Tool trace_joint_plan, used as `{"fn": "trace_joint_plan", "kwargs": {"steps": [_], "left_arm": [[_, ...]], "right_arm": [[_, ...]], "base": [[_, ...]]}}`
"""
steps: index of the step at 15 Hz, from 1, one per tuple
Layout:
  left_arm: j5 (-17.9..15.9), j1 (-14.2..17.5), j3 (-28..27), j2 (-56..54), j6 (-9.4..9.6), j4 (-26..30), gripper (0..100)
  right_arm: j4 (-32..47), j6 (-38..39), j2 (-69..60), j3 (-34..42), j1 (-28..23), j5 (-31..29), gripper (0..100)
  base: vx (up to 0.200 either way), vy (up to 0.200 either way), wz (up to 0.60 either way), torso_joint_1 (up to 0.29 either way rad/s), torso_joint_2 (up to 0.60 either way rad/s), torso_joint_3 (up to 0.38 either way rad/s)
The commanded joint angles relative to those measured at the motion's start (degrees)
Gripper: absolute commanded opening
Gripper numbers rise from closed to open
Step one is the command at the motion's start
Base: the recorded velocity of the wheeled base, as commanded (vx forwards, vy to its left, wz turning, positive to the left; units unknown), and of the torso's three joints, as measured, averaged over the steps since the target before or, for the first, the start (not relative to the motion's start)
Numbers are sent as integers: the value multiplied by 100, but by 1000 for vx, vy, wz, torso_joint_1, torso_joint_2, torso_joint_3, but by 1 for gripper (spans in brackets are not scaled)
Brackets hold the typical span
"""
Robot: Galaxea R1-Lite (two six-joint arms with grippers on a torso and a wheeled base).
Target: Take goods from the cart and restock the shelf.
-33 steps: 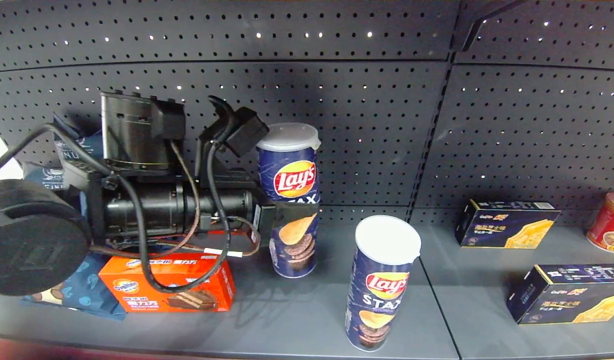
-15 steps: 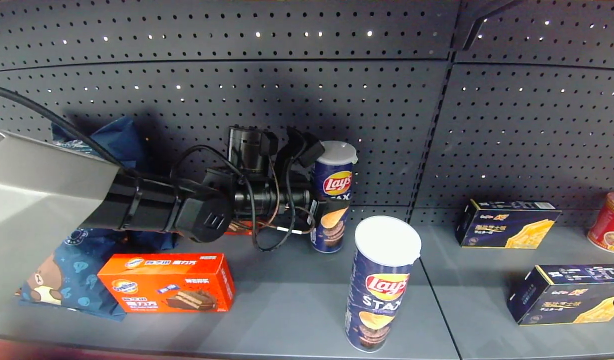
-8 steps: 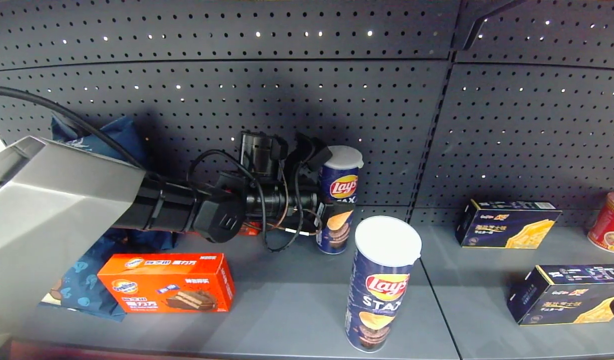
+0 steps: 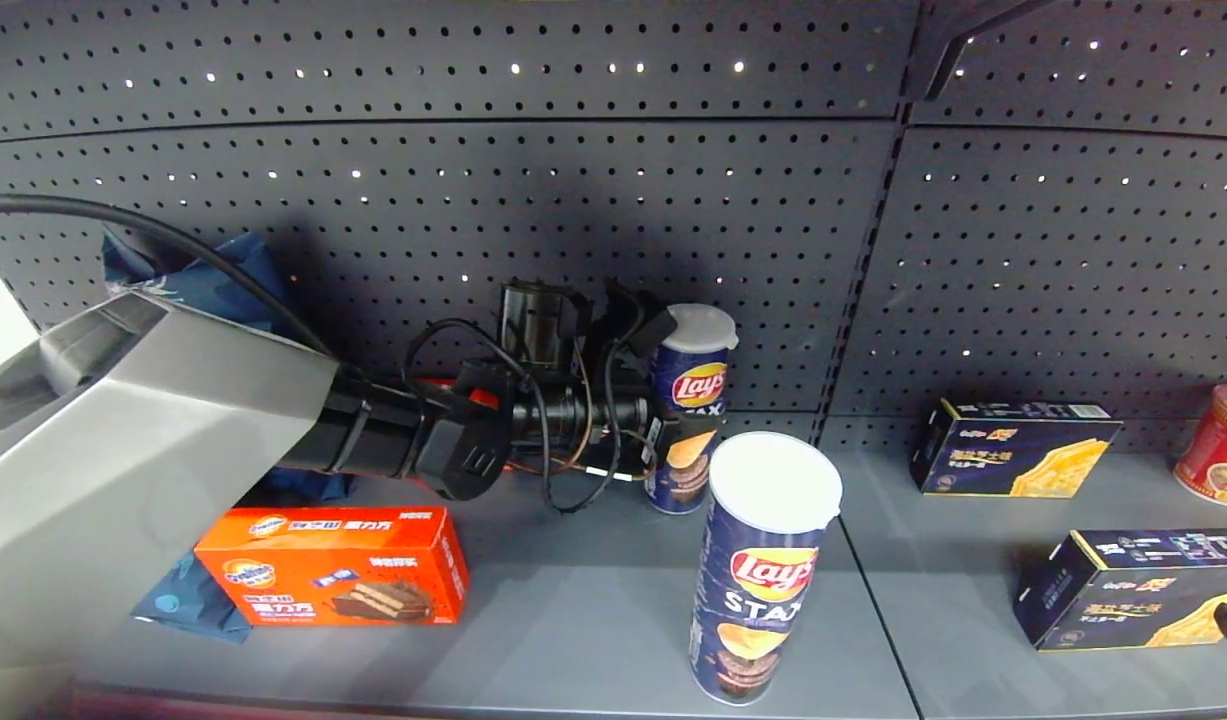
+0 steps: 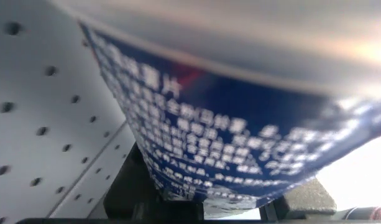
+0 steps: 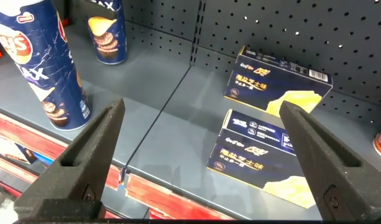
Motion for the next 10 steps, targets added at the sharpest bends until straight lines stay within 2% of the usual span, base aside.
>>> {"fn": "trace_joint_plan", "kwargs": {"steps": [1,3,4,10], "left_arm": [[-1,-2,3,53,-3,-7,0],[-1,-2,3,53,6,-7,0],[-1,-2,3,53,6,-7,100],[17,7,109,-79,-3,-7,100]], "right_arm": [[-4,10,19,14,3,-1,100],[-4,10,19,31,3,8,100],[-4,10,19,31,3,8,100],[5,89,19,181,3,87,100]], "base": [[0,0,0,0,0,0],[0,0,0,0,0,0],[0,0,0,0,0,0],[0,0,0,0,0,0]]}}
